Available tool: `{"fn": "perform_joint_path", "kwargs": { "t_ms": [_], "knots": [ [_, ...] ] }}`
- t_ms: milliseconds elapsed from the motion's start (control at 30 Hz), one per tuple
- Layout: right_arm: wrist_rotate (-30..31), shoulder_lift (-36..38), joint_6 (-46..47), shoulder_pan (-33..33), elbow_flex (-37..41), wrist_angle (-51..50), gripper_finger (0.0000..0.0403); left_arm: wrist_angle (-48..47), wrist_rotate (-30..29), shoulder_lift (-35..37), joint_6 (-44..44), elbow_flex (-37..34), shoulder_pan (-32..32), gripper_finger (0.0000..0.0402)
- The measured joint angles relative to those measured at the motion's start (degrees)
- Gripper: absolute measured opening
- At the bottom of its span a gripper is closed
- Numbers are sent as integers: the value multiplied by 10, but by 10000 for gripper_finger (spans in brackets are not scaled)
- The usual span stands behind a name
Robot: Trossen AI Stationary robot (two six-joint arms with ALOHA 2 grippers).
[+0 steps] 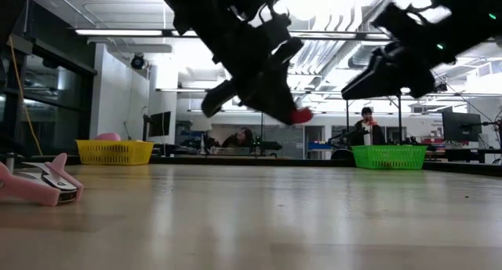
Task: Pick and place Stapler, Stapler remover, tape
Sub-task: Put the red stapler into the green bin
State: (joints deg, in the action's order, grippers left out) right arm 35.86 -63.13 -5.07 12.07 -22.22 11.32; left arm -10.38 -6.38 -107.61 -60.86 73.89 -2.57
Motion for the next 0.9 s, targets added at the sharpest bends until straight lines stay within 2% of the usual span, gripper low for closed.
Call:
{"fn": "perform_joint_path", "kwargs": {
  "t_ms": [100,200,333,600,900],
  "knots": [
    [16,0,-36,34,68,143,168,26,4,5,-15,0,0,51],
    [28,0,-71,63,121,272,169,83,36,10,-23,1,0,51],
    [30,0,-114,95,159,366,168,145,67,13,-34,0,0,51],
    [30,0,-199,143,143,404,161,263,101,14,-24,0,0,51],
    [48,1,-285,192,107,403,159,309,101,14,-4,0,-1,51]
  ]
}}
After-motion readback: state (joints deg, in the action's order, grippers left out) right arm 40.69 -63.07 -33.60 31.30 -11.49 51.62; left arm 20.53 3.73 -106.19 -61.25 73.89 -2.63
